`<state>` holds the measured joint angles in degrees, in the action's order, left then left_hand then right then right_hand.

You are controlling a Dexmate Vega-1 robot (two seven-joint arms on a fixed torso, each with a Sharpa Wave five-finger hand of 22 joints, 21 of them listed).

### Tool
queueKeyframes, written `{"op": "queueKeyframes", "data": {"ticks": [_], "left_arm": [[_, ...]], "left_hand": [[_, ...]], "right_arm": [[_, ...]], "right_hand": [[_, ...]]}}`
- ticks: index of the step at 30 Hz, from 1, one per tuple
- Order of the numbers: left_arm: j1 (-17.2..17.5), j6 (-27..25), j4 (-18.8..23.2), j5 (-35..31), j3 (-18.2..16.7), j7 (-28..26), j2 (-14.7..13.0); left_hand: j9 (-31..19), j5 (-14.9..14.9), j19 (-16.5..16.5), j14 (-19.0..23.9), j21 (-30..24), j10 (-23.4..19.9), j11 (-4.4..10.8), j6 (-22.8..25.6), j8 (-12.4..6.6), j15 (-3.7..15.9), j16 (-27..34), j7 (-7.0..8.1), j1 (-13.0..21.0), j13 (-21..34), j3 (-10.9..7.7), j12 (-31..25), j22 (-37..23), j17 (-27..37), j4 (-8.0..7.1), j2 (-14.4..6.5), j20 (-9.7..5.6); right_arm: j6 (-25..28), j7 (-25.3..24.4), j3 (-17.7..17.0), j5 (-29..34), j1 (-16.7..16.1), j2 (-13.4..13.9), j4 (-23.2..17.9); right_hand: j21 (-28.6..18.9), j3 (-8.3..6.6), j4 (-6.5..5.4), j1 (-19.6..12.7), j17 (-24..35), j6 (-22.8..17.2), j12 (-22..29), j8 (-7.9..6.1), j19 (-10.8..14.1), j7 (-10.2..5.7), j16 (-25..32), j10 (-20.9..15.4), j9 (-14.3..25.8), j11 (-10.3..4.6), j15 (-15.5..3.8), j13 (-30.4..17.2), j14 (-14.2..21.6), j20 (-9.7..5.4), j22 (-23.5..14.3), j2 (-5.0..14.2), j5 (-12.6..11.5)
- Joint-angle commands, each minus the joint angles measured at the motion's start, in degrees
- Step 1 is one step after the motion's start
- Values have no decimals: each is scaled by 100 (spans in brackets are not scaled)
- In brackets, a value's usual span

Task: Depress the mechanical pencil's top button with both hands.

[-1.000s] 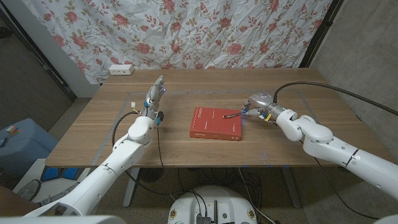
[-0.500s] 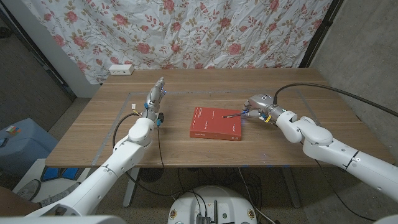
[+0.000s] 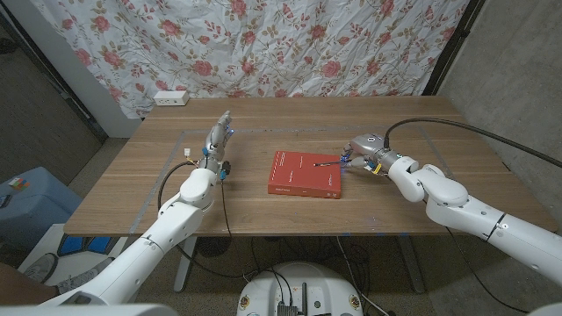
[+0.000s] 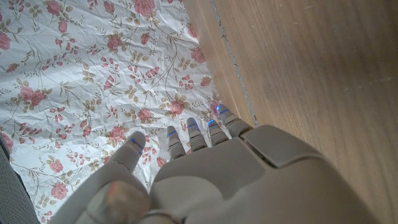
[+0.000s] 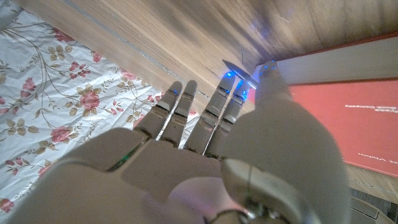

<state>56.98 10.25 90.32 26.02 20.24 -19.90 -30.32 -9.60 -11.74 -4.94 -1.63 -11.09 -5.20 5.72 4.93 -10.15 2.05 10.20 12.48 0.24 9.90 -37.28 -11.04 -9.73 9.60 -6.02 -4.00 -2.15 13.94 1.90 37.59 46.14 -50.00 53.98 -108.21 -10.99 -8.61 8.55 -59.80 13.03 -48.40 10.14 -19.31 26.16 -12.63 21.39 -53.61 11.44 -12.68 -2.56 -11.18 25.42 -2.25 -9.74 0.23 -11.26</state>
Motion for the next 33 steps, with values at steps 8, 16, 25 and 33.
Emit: {"op": "queueKeyframes", "data": {"ticks": [8,16,25,33], "left_arm": [[22,48,-64,65,-47,95,-63],[0,75,-134,152,-68,252,-118],[72,98,-135,245,-165,384,-274],[-84,370,-510,272,-136,681,-254]], "left_hand": [[-21,-26,-35,21,-19,2,-7,-1,-2,422,0,19,3,13,-6,1,-13,21,-58,-396,-89],[-21,-27,-36,17,-16,8,-8,1,-3,422,-3,18,4,13,-8,3,-13,20,-67,-398,-89],[-21,-29,-37,13,-14,15,-10,1,-2,419,-6,18,8,13,-12,6,-13,20,-75,-399,-84],[-21,-33,-22,-8,-5,21,-12,17,-8,408,-17,14,25,13,-29,7,-13,14,-70,-411,-88]], "right_arm": [[111,572,1,68,89,66,-198],[145,897,40,187,193,98,-271],[0,1122,-65,75,192,246,-323],[-442,946,-467,-1009,169,313,51]], "right_hand": [[29,135,-84,239,-14,897,-11,463,-261,4,-275,851,-32,1,-590,19,-398,119,1,-258,-177],[48,295,-202,662,-10,1607,-29,763,-522,10,-535,1506,-49,10,-420,37,-726,182,6,-398,-493],[32,547,-426,1246,17,2437,-37,851,-720,16,-760,2339,-61,20,-312,49,-1082,184,3,-436,-836],[31,772,-731,1869,35,2603,-23,818,-785,17,-838,2688,-66,31,-283,50,-1275,161,2,-361,-894]]}}
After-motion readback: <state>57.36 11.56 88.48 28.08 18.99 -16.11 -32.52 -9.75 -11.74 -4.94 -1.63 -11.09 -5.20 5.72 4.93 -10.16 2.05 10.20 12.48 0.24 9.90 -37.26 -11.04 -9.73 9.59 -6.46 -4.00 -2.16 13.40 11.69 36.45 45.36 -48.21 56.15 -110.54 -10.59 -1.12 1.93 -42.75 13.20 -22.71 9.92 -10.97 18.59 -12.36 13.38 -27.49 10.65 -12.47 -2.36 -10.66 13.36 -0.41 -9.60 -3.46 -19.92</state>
